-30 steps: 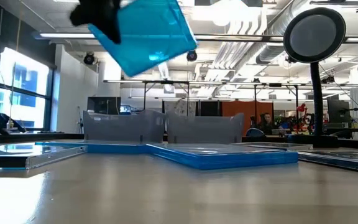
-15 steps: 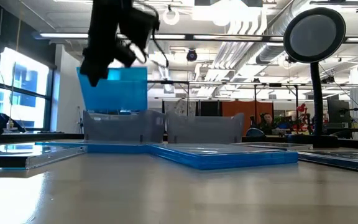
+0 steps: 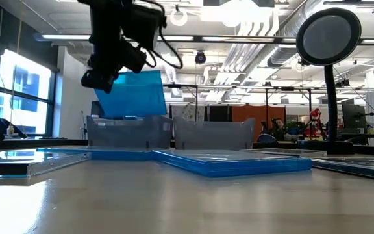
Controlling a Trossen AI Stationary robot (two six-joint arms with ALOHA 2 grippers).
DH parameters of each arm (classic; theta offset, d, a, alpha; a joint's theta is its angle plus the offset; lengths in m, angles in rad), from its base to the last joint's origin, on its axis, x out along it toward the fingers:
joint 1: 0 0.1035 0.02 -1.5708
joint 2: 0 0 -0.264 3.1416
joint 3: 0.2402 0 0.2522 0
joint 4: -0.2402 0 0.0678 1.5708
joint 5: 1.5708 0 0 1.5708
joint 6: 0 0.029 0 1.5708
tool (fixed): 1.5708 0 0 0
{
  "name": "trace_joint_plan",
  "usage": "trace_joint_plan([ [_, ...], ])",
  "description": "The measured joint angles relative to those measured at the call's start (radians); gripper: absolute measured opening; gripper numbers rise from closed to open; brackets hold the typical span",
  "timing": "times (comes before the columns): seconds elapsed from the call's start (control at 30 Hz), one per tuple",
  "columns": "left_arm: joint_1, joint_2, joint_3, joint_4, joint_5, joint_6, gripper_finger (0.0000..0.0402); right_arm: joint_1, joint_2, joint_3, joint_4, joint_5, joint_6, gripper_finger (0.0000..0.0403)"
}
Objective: Pick & place jewel cases by type
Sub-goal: Put the bottom left blue CD case into the left black bin
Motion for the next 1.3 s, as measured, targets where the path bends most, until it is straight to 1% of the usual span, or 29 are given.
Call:
trace_joint_plan([
  [0.07,-0.029,0.003,0.005,-0.011,0.04,0.0,0.0014,0.0,0.0,0.0,-0.005,0.0,0.0,0.0],
  [0.2,-0.07,0.002,0.009,-0.009,0.052,0.0,0.0014,0.0,0.0,0.0,-0.007,0.0,0.01,0.0],
  [0.33,-0.068,0.002,0.009,0.008,0.104,-0.009,0.0014,0.0,0.0,0.0,-0.008,0.0,0.041,0.0],
  [0.5,-0.037,0.002,0.008,0.061,0.104,-0.003,0.0014,0.0,0.0,0.0,-0.013,0.0,0.041,0.0],
  [0.63,0.016,0.002,-0.016,0.135,0.118,0.049,0.0014,0.0,0.0,0.0,-0.013,0.0,0.041,0.0],
  [0.87,0.094,0.002,-0.074,0.132,0.125,0.091,0.0014,0.0,0.0,0.0,-0.017,0.0,0.041,0.0],
  [1.0,0.111,0.002,-0.1,0.143,0.117,0.146,0.0016,0.0,0.0,0.0,-0.027,-0.001,0.042,0.0],
  [1.13,0.108,0.002,-0.113,0.189,0.114,0.176,0.0036,0.0,0.0,0.0,-0.028,-0.001,0.042,0.0],
  [1.3,0.108,0.002,-0.116,0.227,0.125,0.176,0.0085,0.0,0.0,0.0,-0.028,0.0,0.042,0.0],
])
